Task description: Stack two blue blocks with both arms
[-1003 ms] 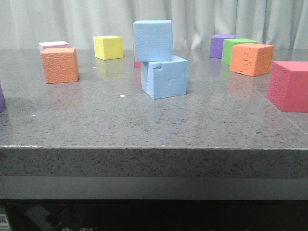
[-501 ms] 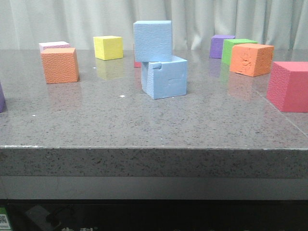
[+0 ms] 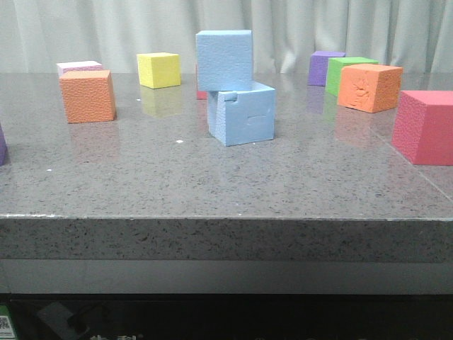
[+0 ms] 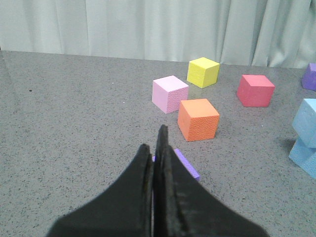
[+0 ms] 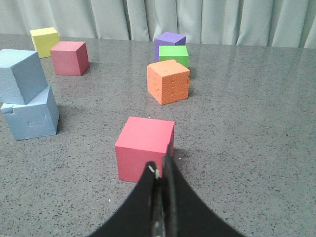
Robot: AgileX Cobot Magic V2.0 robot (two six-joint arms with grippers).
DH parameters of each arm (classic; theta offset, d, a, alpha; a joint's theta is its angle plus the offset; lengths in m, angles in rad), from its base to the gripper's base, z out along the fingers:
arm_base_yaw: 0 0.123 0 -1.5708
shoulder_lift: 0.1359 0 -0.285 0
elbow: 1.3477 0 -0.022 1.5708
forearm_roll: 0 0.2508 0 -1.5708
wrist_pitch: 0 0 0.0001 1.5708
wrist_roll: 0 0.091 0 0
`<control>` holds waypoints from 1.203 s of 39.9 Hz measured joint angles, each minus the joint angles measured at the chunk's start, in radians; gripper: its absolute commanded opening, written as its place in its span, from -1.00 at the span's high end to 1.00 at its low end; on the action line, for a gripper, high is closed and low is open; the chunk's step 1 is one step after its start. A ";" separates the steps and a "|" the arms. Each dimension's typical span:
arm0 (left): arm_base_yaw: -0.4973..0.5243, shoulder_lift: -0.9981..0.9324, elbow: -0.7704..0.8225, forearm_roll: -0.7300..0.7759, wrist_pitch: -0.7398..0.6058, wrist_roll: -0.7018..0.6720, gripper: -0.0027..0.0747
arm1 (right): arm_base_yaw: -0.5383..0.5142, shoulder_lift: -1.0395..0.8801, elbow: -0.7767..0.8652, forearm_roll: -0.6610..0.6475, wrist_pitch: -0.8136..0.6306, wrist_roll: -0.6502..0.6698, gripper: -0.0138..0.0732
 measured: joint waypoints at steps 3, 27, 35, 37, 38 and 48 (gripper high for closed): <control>0.000 0.000 0.000 0.000 0.000 0.000 0.98 | 0.000 0.000 0.000 0.000 0.000 0.000 0.82; 0.000 0.000 0.000 0.000 0.000 0.000 0.98 | 0.000 0.000 0.000 0.000 0.000 0.000 0.82; 0.000 0.000 0.014 0.000 -0.013 0.000 0.98 | 0.000 0.000 0.000 0.000 0.000 0.000 0.82; 0.000 -0.004 0.032 0.000 -0.032 0.000 0.98 | 0.000 0.000 0.000 0.000 0.000 0.000 0.82; 0.002 -0.010 0.041 0.000 -0.042 0.002 0.98 | 0.000 0.000 0.000 0.000 0.000 0.000 0.82; 0.082 -0.159 0.236 -0.025 -0.180 0.007 0.98 | 0.000 0.000 0.000 0.000 0.000 0.000 0.82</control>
